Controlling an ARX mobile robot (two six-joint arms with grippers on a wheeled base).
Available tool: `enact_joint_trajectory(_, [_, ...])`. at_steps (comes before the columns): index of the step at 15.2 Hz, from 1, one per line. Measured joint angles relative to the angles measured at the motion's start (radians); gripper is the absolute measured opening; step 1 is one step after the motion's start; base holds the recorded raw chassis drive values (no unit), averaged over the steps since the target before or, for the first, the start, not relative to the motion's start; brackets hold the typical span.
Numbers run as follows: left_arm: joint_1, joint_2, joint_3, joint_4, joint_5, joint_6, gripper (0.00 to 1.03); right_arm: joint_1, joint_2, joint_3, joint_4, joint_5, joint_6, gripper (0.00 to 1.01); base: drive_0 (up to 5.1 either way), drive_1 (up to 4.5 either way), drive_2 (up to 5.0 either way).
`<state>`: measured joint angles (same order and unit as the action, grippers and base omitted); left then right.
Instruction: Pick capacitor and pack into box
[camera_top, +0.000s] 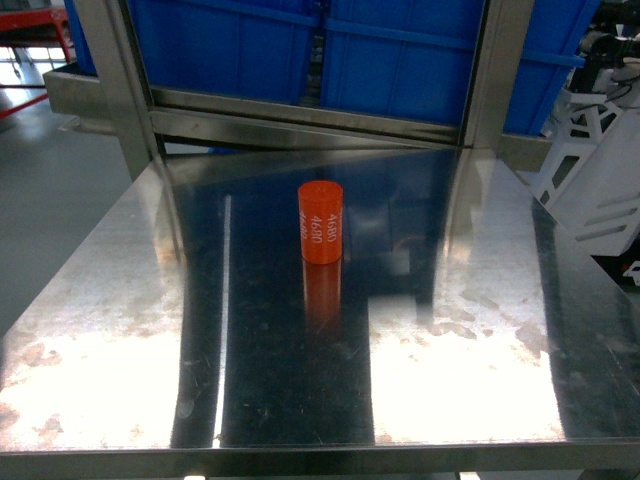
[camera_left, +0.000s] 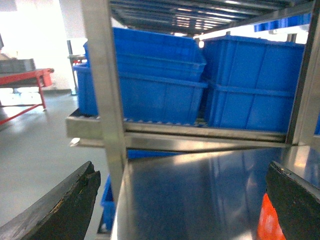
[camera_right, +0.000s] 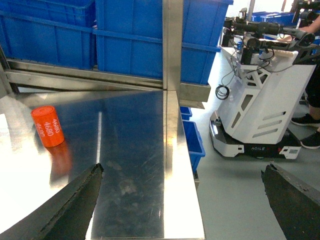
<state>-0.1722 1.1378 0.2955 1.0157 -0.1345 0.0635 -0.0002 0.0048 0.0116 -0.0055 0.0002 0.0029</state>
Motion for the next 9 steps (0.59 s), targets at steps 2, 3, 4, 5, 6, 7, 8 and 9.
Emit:
enact_joint_trajectory(2, [-0.078,0.431,0.246,0.107,-0.005,0.008,0.98,0.000,0.000,0.000,0.000,0.000,0.000,0.98,0.0,0.00,0.0])
enact_joint_trajectory(3, [-0.114,0.589,0.358,0.074,-0.014,0.003,0.98,0.000,0.000,0.000,0.000,0.000,0.000,0.98,0.0,0.00,0.0])
enact_joint_trajectory(4, [-0.146,0.712,0.463,0.042,-0.022,-0.007,0.98,0.000,0.000,0.000,0.000,0.000,0.000,0.98,0.0,0.00,0.0])
enact_joint_trajectory(5, [-0.170,0.787,0.543,0.016,-0.025,-0.020,0.98,0.000,0.000,0.000,0.000,0.000,0.000,0.98,0.0,0.00,0.0])
enact_joint_trajectory(6, [-0.194,0.846,0.620,-0.010,-0.025,-0.039,0.98,0.000,0.000,0.000,0.000,0.000,0.000,0.98,0.0,0.00,0.0])
enact_joint_trajectory(7, [-0.219,0.887,0.678,-0.027,-0.022,-0.049,0.98,0.000,0.000,0.000,0.000,0.000,0.000,0.98,0.0,0.00,0.0])
enact_joint_trajectory(8, [-0.240,0.920,0.719,-0.040,-0.020,-0.058,0.98,0.000,0.000,0.000,0.000,0.000,0.000,0.98,0.0,0.00,0.0])
enact_joint_trajectory(9, [-0.254,0.952,0.748,-0.054,-0.023,-0.063,0.98,0.000,0.000,0.000,0.000,0.000,0.000,0.98,0.0,0.00,0.0])
